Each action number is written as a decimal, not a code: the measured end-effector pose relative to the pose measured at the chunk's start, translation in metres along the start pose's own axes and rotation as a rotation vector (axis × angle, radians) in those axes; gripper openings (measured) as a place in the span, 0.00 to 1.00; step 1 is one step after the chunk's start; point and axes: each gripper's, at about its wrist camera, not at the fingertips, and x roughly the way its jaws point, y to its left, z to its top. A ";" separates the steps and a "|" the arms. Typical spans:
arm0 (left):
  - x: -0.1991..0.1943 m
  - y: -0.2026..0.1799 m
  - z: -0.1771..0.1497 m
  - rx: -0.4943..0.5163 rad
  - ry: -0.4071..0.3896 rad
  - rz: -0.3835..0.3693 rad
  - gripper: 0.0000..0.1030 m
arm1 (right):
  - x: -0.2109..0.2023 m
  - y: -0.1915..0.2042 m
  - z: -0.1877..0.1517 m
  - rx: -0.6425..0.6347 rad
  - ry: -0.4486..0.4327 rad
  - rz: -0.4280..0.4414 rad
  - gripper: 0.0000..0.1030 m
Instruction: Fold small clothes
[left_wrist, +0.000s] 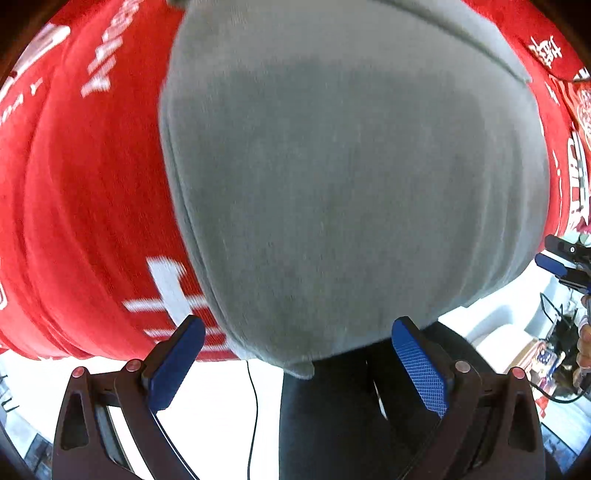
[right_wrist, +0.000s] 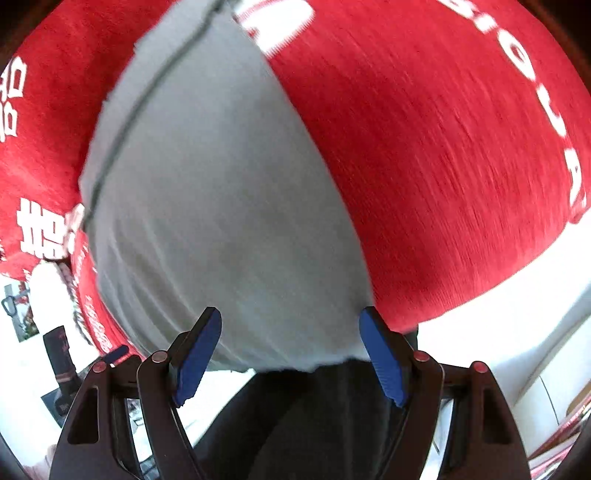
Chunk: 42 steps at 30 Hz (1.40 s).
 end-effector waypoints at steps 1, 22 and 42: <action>0.004 -0.001 -0.005 0.004 0.009 -0.013 0.99 | 0.004 -0.003 -0.003 -0.005 0.012 -0.009 0.78; 0.042 -0.027 -0.032 -0.062 0.034 -0.082 0.99 | 0.065 -0.021 -0.014 -0.192 0.159 -0.032 0.77; -0.039 -0.044 -0.033 -0.045 -0.076 -0.314 0.09 | -0.012 0.018 -0.002 -0.215 0.125 0.332 0.14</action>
